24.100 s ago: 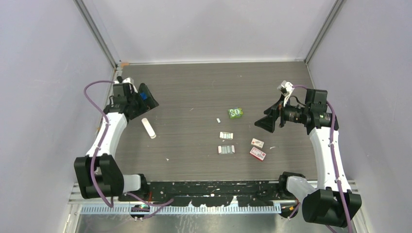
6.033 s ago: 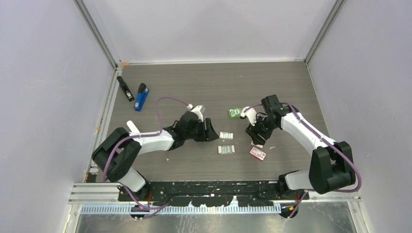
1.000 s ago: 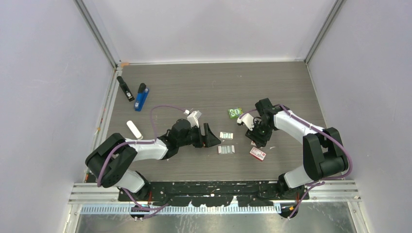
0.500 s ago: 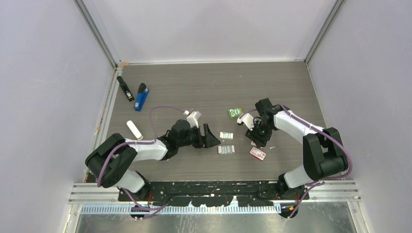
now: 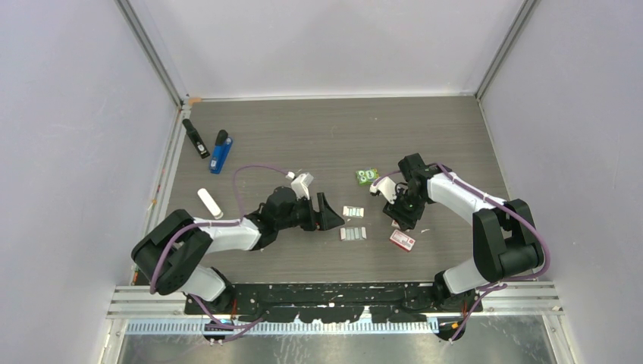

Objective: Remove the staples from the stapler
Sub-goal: Close the staple box at the center of the board.

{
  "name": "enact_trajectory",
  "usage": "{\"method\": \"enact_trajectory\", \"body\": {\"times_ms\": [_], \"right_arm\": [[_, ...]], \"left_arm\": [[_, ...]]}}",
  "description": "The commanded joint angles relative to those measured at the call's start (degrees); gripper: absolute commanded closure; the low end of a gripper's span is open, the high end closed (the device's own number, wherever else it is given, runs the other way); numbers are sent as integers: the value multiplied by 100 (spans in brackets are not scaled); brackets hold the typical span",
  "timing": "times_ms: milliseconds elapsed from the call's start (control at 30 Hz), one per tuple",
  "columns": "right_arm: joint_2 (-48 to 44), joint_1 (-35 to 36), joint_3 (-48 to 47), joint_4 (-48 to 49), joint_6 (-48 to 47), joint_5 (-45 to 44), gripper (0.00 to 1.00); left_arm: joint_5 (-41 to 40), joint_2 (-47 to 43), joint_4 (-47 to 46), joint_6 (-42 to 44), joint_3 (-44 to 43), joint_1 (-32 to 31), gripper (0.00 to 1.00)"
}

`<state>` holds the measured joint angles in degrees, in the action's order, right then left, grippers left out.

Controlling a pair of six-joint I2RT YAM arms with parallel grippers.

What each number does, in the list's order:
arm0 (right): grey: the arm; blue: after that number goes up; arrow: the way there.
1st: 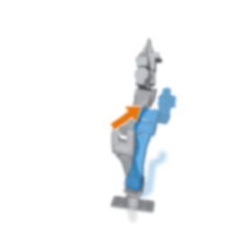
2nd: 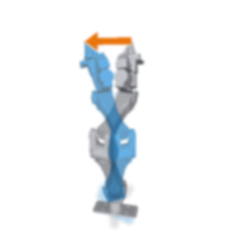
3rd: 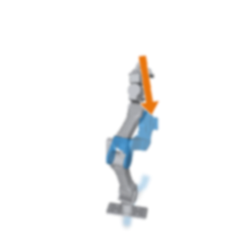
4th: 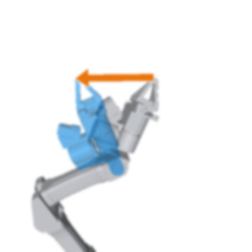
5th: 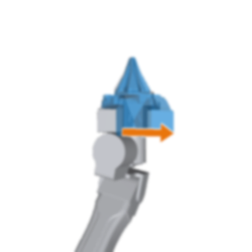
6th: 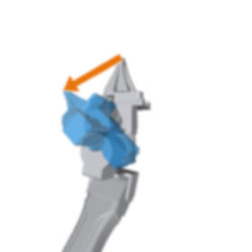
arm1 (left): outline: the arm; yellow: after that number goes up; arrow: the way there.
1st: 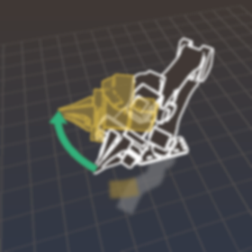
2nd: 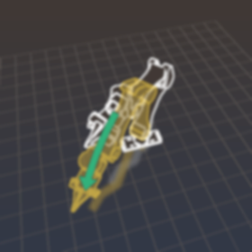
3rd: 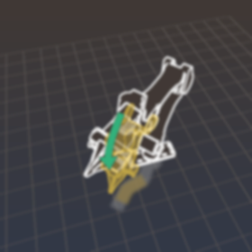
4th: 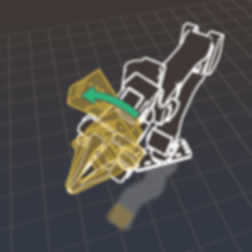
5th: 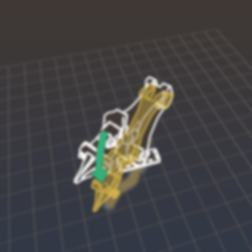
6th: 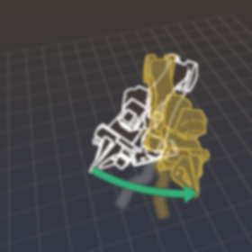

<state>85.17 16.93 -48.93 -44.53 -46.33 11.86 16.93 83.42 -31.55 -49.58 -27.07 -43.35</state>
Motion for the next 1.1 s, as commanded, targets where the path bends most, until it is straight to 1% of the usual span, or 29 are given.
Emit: {"method": "enact_trajectory", "body": {"times_ms": [0, 400, 767, 933, 1067], "right_arm": [[-174, 47, -135, -12, -279, 238, 49], [-175, 46, -143, -14, -271, 238, 49], [-183, 47, -162, 30, -228, 268, 50], [-148, 45, -178, 69, -211, 308, 50], [-158, 45, -204, 132, -180, 289, 50]], "left_arm": [[-124, -238, -360, -17, 59, 48, 20], [-190, -577, -150, 62, 159, 195, 20], [-85, -685, -281, -8, 264, 248, 20], [-59, -612, -374, -15, 233, 279, 20], [-19, -370, -458, -49, 119, 297, 20]]}}
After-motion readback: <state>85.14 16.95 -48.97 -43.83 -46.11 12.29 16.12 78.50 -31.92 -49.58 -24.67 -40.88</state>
